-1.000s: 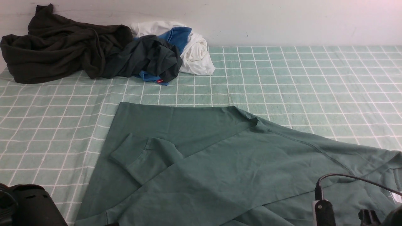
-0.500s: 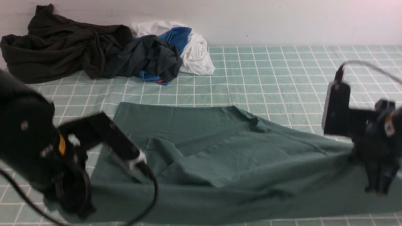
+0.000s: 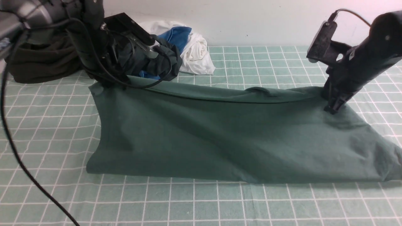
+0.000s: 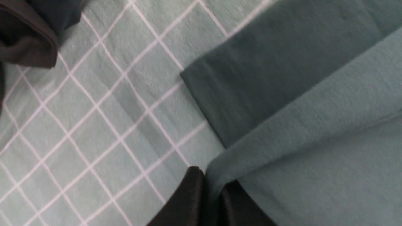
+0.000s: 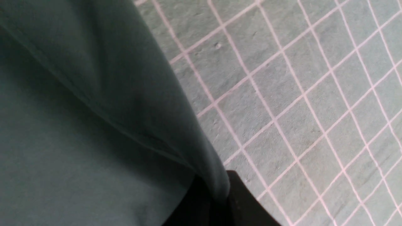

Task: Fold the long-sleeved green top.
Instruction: Use both arms to drag the lower edge of the fabric forward and fold it over the upper edge, then use the right arm to clamp the right edge of the fabric

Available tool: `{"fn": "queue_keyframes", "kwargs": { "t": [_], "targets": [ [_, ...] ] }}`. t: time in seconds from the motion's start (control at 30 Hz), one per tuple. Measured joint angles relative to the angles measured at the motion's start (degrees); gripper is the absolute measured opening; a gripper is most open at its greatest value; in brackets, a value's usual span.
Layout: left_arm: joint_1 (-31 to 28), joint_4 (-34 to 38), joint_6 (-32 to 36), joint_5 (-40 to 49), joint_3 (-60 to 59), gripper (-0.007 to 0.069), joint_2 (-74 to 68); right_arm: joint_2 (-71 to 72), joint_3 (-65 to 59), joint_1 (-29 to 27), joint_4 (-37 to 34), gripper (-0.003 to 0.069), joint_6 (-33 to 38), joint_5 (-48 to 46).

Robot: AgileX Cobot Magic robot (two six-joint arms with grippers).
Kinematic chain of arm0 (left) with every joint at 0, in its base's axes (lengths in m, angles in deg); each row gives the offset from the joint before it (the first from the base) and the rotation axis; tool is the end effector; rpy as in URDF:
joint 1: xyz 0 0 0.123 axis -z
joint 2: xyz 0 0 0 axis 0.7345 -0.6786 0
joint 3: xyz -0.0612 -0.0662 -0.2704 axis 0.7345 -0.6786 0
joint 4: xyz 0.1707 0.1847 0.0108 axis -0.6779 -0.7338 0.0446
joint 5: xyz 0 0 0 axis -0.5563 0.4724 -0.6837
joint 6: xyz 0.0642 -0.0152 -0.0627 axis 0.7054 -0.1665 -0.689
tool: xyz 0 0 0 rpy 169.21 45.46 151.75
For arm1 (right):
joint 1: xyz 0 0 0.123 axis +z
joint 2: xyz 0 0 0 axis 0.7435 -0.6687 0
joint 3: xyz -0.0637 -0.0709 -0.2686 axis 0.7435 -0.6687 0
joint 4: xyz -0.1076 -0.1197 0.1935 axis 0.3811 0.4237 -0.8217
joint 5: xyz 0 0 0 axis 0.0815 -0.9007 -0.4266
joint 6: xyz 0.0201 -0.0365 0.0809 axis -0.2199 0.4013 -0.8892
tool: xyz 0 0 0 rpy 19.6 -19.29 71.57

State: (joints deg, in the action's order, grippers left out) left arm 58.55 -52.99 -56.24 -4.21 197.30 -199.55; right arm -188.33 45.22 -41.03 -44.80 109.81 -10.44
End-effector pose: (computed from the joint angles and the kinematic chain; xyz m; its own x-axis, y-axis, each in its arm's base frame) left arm 0.4553 -0.0768 0.2654 -0.7235 0.6374 -0.2651 0.5623 0.7668 0.3095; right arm 0.4153 0.0467 0.2351 -0.5589 -0.7801 -0.2812 -0.7025 0.6256 -0.3393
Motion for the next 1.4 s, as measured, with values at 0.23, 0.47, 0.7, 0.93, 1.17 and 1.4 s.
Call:
{"fn": "queue_keyframes", "kwargs": {
  "t": [0.23,0.47,0.7,0.93,1.17,1.4],
  "targets": [
    [-1.18,-0.1,-3.19,-3.39,8.54,0.0181,-11.46,-5.35,3.21,-3.22,2.27,0.0234,-15.52,5.56],
    [-2.71,-0.51,-13.25,-3.63,11.27,0.0421,-12.03,-1.44,5.78,-5.51,6.57,0.0423,-35.14,-3.64],
    [-2.12,5.29,-14.71,6.32,12.59,0.0392,-6.03,5.62,0.69,-9.16,2.7,0.0439,-37.67,-14.33],
    [1.31,13.67,-9.77,7.7,11.79,0.0062,0.69,11.89,-14.26,-14.05,2.1,0.0442,-43.73,-9.56],
    [5.39,16.69,-7.27,7.75,0.46,-0.0003,10.61,6.88,-20.91,-17.53,2.69,0.0463,-46.49,-1.51],
    [5.77,16.59,-7.5,7.75,-17.13,-0.0003,24.32,1.4,-21.0,-17.48,2.74,0.0463,-46.49,2.33]
  ]
}}
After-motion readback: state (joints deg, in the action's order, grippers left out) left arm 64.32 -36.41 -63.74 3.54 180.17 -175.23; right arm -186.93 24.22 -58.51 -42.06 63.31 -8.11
